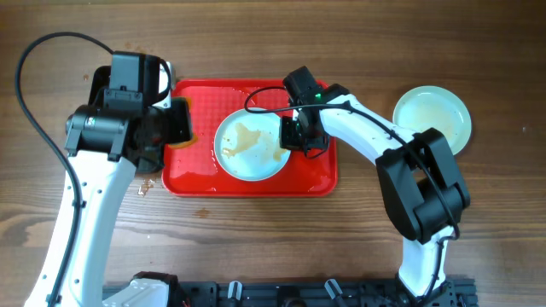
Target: Clean dirty plates on tray and stack at the side
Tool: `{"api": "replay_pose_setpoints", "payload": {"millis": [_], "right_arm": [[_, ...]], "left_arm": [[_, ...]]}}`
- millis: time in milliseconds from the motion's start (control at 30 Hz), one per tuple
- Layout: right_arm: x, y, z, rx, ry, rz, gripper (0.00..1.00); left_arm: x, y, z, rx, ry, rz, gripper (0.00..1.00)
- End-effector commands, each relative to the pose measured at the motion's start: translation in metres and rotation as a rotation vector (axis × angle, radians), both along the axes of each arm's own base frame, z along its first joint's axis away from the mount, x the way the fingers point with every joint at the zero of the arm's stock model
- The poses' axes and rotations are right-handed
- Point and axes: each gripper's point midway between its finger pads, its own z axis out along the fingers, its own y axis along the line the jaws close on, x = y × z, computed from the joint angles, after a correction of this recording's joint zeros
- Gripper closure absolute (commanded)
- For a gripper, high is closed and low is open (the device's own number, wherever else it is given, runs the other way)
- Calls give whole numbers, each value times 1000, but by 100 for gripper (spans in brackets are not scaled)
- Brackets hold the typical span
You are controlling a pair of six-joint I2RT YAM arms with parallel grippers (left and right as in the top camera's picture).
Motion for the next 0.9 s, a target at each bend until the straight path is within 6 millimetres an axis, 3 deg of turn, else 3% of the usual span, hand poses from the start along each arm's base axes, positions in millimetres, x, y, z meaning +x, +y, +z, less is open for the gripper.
{"api": "replay_pose_setpoints", "payload": {"millis": [0, 100, 333, 433, 667, 867], "right_arm": [[11, -11, 24, -32, -93, -10, 95], [19, -22, 44, -79, -172, -25, 96], [31, -46, 125, -130, -410, -49, 96], [30, -62, 146, -189, -475, -42, 96], [29, -89, 148, -350, -501, -16, 96], [42, -109, 159, -472, -580, -50, 96]], "left_arm": [[-6, 1, 15, -7, -42, 9, 96], [-9, 1, 19, -9, -54, 9, 96], [-12, -1, 21, -25, -54, -1, 96], [-11, -2, 21, -26, -54, -1, 96], [-10, -2, 18, -27, -47, -3, 96], [-2, -8, -2, -38, 24, -17, 96]]}}
